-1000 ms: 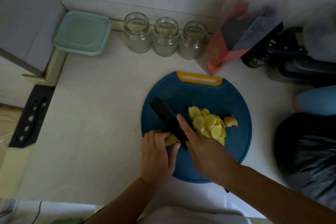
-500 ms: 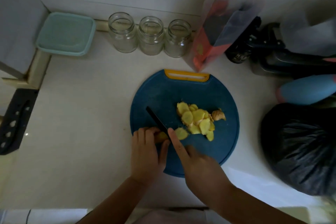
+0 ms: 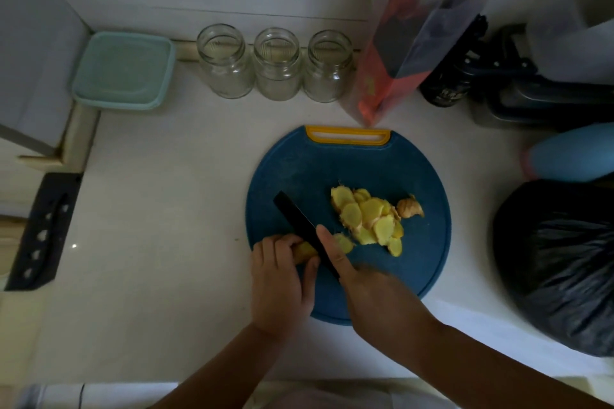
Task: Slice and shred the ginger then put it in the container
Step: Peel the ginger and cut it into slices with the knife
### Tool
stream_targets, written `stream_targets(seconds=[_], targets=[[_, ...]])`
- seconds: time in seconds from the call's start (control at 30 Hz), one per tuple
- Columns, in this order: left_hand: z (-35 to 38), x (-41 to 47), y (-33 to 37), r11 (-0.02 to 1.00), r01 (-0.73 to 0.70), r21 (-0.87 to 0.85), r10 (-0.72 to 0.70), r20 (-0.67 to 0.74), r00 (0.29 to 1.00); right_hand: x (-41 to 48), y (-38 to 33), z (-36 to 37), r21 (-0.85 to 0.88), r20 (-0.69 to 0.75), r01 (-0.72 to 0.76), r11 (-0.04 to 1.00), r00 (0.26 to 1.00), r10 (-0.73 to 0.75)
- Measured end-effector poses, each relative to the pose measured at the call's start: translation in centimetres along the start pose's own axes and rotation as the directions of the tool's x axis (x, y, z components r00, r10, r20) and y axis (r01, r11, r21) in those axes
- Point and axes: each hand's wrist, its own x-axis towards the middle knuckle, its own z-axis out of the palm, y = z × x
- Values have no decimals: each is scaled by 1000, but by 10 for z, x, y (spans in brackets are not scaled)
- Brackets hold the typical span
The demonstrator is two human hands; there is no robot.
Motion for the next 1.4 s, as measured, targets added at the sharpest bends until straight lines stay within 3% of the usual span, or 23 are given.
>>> stream_targets(seconds=[0.07,0.17,0.27,0.43,0.8,1.0,1.4], targets=[[0,0,0,1000,7,10,-7,6,1000,4,-2,-1,42,69,-13,999,998,10],[0,-1,-1,1000,5,21,-6,14,1000,17,-6,-4,34,64,-31,999,998,29],[0,1,0,1000,7,16,-7,21,1000,19,-9,-6,58,189,-77,995,980,64],[-1,0,0,999,15,34,-17,39,999,22,-8,0,53,79,-43,998,996,39],[4,-2,-2,993,-34,113,26,73,997,33,-17,-11,7,286,-154,988,947,145],[3,2,-3,997,-43,72,40,39,998,42,-22,-14,-16,278,-151,988,949,150],[2,2,-4,997,-49,66,48,15,999,27,-27,-10,11,114,-174,985,979,172]])
